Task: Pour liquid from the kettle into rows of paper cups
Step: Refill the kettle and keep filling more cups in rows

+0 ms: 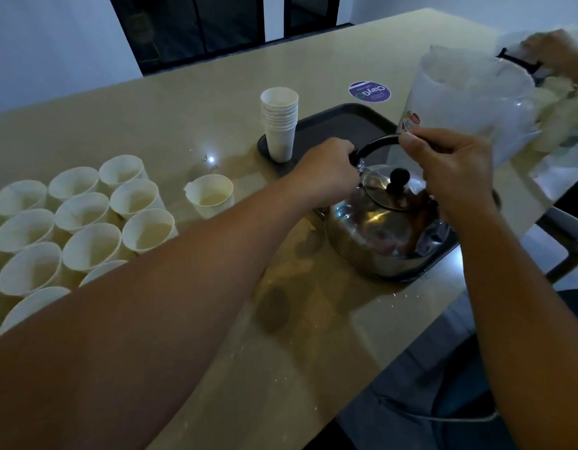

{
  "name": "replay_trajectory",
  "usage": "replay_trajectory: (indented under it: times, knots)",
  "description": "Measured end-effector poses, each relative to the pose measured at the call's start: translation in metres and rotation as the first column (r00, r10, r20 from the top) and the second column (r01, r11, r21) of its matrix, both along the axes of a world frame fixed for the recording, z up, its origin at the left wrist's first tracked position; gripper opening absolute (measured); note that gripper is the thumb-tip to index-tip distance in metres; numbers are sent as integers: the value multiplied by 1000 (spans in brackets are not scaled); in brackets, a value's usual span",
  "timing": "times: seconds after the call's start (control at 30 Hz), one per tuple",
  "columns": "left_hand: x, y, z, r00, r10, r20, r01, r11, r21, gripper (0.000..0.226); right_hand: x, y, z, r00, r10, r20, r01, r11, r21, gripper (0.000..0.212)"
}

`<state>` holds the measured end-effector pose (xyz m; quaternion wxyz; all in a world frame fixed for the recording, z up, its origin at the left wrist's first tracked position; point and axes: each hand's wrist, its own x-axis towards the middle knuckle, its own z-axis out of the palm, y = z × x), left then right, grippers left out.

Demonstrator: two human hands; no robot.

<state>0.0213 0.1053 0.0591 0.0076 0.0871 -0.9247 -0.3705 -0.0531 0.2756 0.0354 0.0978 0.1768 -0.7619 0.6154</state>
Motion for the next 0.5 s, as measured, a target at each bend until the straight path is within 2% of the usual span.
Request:
replay_trajectory:
  times: [0.13,0.37,0.5]
  knots:
    - [-2,2,-4,998,-11,57,9,999,44,55,0,5,-10,999,-40,16,40,999,-21,11]
    - [2,4,-1,994,-33,104,25,997,70,68,3,6,-10,999,-51,-1,51,993,108,17]
    - [7,3,4,993,-61,97,56,997,60,67,4,5,-5,997,-69,-18,71,971,228,26]
